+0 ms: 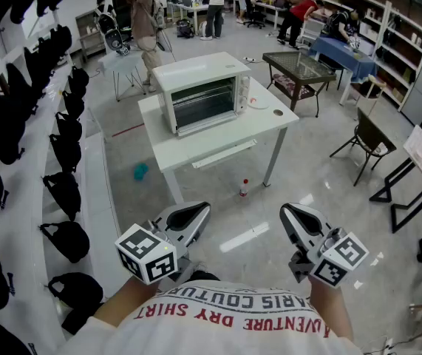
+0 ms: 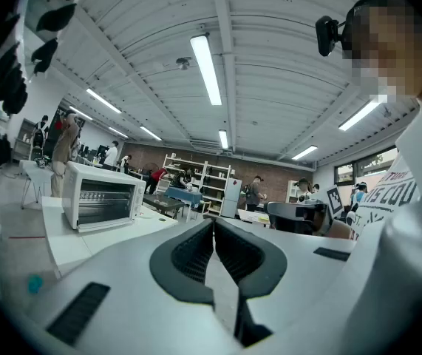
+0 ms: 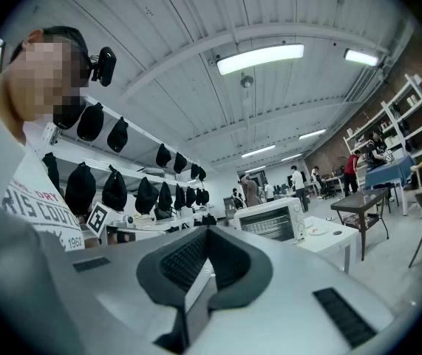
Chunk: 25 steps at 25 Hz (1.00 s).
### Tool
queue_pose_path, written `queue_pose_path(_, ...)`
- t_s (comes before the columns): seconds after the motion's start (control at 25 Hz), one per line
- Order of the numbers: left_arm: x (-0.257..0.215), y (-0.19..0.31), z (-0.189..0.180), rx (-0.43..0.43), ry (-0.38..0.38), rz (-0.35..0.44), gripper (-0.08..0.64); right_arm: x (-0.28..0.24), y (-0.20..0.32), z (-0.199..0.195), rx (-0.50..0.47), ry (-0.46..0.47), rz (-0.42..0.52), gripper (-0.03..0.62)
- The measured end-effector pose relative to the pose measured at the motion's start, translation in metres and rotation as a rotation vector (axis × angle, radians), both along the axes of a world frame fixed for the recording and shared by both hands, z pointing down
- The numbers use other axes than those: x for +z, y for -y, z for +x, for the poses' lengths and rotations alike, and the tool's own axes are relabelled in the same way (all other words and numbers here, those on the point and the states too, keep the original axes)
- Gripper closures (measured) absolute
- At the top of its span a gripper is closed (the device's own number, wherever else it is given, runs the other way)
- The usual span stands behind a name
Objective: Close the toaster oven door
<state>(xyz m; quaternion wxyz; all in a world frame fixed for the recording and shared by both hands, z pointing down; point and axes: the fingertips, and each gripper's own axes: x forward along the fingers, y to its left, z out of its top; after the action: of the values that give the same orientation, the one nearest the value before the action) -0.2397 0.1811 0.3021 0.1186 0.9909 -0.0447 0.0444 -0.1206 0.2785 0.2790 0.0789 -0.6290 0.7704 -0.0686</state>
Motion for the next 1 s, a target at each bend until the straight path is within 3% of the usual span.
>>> queue_pose_path(0.6, 0.004, 0.009, 0.024, 0.043, 0.011, -0.013, 0.528, 0.009, 0.011, 0.02, 0.031, 0.039, -0.029, 0.568)
queue_pose_path(1.0, 0.025, 0.067, 0.076, 0.038, 0.039, -0.075, 0.528, 0.033, 0.063, 0.081, 0.059, 0.11, -0.096, 0.565)
